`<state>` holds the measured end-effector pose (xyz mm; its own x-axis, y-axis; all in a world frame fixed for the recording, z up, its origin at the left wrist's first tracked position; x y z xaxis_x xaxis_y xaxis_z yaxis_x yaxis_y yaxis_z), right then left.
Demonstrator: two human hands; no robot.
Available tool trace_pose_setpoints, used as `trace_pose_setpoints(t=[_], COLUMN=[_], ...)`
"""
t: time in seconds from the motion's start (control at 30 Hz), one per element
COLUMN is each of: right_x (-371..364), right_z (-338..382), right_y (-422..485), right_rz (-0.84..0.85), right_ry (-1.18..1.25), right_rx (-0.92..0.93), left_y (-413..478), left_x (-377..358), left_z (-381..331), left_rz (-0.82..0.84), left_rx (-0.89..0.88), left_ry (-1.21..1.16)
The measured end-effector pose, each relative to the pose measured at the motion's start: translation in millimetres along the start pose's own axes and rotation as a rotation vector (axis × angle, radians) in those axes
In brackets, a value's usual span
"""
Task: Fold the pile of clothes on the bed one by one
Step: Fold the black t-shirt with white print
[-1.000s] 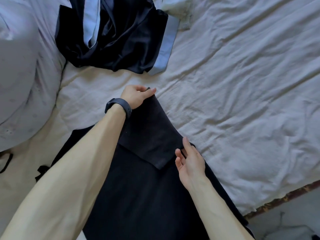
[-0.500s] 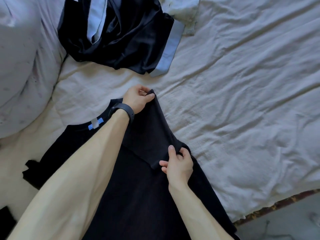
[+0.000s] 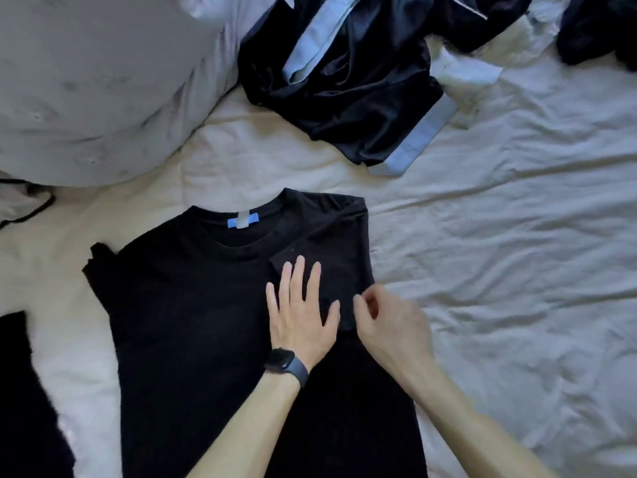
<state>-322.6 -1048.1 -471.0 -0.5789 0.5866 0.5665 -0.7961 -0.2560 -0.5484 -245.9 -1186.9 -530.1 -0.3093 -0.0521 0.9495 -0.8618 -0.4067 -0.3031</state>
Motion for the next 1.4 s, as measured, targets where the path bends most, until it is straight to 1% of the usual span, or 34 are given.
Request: trace_pose_setpoints(t=[0.03, 0.07, 0.1, 0.13, 0.17, 0.23, 0.3, 0.37, 0.43, 0.47, 0.53, 0.6, 0.67, 0.73, 0.77, 0.83, 0.93, 0.97, 1.0, 1.03, 1.07, 1.1, 1.13, 1.2, 1.27, 1.33, 1.4], right_x=[-2.5, -10.1, -22.1, -34.2, -43.8, -51.4, -52.5, -55.8, -58.9, -60.4, -59.5, -56.8, -61.9, -71.1, -78.3, -100.0, -154.2, -174.2, -194.8, -215.2, -235.0, -254.0, -272.4, -303.2, -321.7, -330.3, -336.1], right_z=[11.4, 21.4, 26.5, 25.9, 19.2, 2.0, -6.6, -0.7, -1.8, -7.6, -21.0, -27.3, -19.1, 5.1, 21.0, 58.6, 134.2, 162.2, 190.6, 219.7, 247.0, 270.7, 289.9, 316.3, 332.7, 348.2, 361.5], right_y=[13.2, 29.6, 48.4, 68.5, 88.7, 123.2, 137.7, 128.5, 105.9, 95.7, 85.5, 86.8, 82.2, 66.6, 57.5, 41.3, 31.0, 30.9, 30.9, 29.7, 28.8, 30.0, 34.9, 50.0, 66.9, 75.4, 73.4], right_rz=[-0.079, -0.114, -0.099, -0.059, -0.018, 0.015, -0.024, -0.117, -0.187, -0.161, -0.038, 0.028, 0.016, -0.058, -0.091, -0.095, 0.054, 0.115, 0.17, 0.215, 0.256, 0.301, 0.355, 0.446, 0.494, 0.557, 0.639], right_ry=[0.041, 0.037, -0.036, -0.164, -0.311, -0.521, -0.595, -0.595, -0.532, -0.518, -0.549, -0.61, -0.661, -0.614, -0.567, -0.47, -0.392, -0.367, -0.35, -0.353, -0.373, -0.409, -0.458, -0.605, -0.737, -0.756, -0.722], right_rx=[0.154, 0.299, 0.416, 0.494, 0.533, 0.545, 0.525, 0.49, 0.492, 0.528, 0.564, 0.507, 0.412, 0.334, 0.323, 0.389, 0.56, 0.589, 0.615, 0.648, 0.673, 0.67, 0.614, 0.426, 0.299, 0.267, 0.253], left_y=[-5.6, -9.0, -10.7, -10.8, -10.6, -10.5, -11.3, -12.8, -14.0, -13.9, -13.4, -18.9, -29.9, -45.7, -54.4, -68.9, -77.4, -76.2, -73.2, -68.9, -64.2, -58.1, -51.6, -37.5, -24.3, -16.5, -15.7], left_x=[-9.9, -18.8, -25.7, -31.5, -35.2, -38.8, -42.1, -44.2, -46.0, -46.2, -43.8, -42.4, -42.9, -41.4, -39.9, -33.6, -19.2, -16.5, -15.3, -16.7, -18.6, -20.2, -22.2, -30.3, -32.4, -32.7, -29.5], left_z=[0.0, 0.5, 1.4, 2.5, 3.3, 4.8, 7.0, 9.5, 10.1, 11.0, 16.3, 30.6, 58.3, 95.6, 117.6, 166.0, 250.5, 277.9, 302.7, 323.4, 338.4, 348.7, 355.6, 362.3, 363.5, 367.5, 374.1], left_rz=[0.045, 0.063, 0.064, 0.061, 0.056, 0.038, 0.025, 0.025, 0.018, 0.015, 0.003, 0.001, -0.009, -0.014, -0.027, -0.077, -0.204, -0.224, -0.213, -0.177, -0.11, -0.018, 0.068, 0.185, 0.277, 0.378, 0.449], left_rx=[0.017, 0.024, 0.029, 0.031, 0.029, 0.011, -0.001, -0.011, -0.021, -0.029, -0.079, -0.154, -0.167, -0.122, -0.074, 0.105, 0.531, 0.683, 0.821, 0.929, 1.001, 1.024, 0.997, 0.913, 0.793, 0.702, 0.642], left_ry=[0.036, 0.062, 0.078, 0.087, 0.097, 0.135, 0.152, 0.136, 0.117, 0.107, 0.092, 0.089, 0.088, 0.052, 0.018, -0.082, -0.339, -0.478, -0.669, -0.87, -1.03, -1.115, -1.165, -1.307, -1.501, -1.623, -1.744])
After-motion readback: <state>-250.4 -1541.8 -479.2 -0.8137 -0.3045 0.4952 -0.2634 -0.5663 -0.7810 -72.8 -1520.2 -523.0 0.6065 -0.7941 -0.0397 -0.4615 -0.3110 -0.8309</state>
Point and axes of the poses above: each hand's wrist, its own y-axis towards the middle knuckle, its own x-axis out of the back of the hand, z = x × y, the point moved 3 cm from there along y, towards the middle knuckle, and after that the axes turned 15 degrees about y, right-handed, at the moved point
